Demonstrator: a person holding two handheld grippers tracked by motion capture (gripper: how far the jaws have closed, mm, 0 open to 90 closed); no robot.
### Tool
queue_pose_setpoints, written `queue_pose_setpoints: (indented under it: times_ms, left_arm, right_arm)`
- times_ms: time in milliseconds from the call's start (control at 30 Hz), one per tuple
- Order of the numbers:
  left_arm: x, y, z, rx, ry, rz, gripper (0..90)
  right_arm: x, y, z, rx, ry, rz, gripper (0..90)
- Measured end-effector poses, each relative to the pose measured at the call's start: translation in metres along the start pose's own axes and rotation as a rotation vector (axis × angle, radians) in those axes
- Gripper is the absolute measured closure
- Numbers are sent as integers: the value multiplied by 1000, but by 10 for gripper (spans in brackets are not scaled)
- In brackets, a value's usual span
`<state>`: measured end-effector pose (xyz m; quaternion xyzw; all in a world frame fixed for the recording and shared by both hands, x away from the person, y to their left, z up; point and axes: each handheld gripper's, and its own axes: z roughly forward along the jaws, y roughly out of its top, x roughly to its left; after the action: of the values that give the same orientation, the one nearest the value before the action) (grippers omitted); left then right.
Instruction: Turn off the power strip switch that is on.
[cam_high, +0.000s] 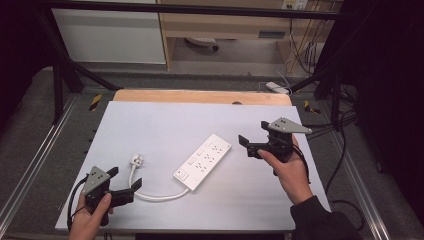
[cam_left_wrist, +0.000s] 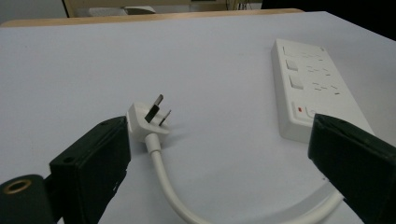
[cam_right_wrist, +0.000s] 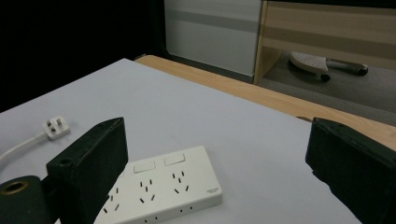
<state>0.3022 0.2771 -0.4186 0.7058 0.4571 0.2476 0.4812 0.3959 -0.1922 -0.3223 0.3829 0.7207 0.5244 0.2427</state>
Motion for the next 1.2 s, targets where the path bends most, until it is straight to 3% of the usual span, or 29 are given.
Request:
queue_pose_setpoints:
  times_ms: [400,767,1100,1200]
  left_arm:
    - [-1,0,0,-2,-1,9,59]
    - [-1,0,0,-2,-2,8,58]
    - [-1,0,0,-3,-6,9,58]
    - [-1,0,0,-2,-7,10,58]
  right_arm:
    - [9,6,23,-2,25,-30,69]
    - [9,3,46,34,27,-40,102]
    - [7,2,63,33,18,-31,257]
    - [8,2,67,23,18,-42,351]
